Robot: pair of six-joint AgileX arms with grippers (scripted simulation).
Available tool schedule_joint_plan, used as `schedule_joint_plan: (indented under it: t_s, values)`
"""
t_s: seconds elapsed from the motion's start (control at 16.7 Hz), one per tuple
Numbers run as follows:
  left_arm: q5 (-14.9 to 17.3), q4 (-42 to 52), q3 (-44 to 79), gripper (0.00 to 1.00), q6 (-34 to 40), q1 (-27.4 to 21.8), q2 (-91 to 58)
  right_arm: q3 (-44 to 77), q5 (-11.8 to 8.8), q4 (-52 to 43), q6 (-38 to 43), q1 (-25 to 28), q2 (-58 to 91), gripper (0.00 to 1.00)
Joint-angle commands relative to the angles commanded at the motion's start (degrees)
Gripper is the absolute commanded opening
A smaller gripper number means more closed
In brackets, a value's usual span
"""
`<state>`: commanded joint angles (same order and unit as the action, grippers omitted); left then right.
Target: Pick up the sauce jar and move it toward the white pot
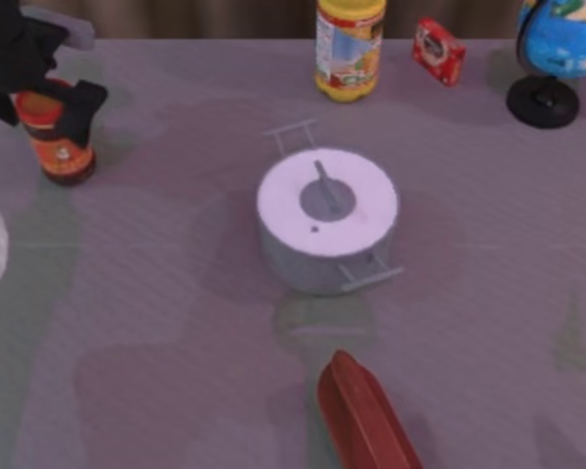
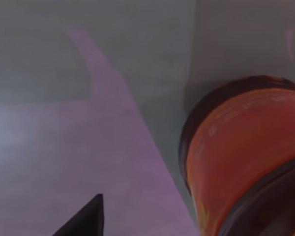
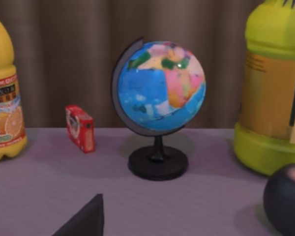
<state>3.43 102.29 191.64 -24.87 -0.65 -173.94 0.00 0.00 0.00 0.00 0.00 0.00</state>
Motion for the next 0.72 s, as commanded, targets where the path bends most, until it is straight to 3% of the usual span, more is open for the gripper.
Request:
schedule_joint_plan:
  t_s: [0.72]
  values:
    - [0.00,0.00,0.00,0.10,0.00,0.00,0.00,0.00,0.00,0.00,0.00,0.00,0.00,1.00]
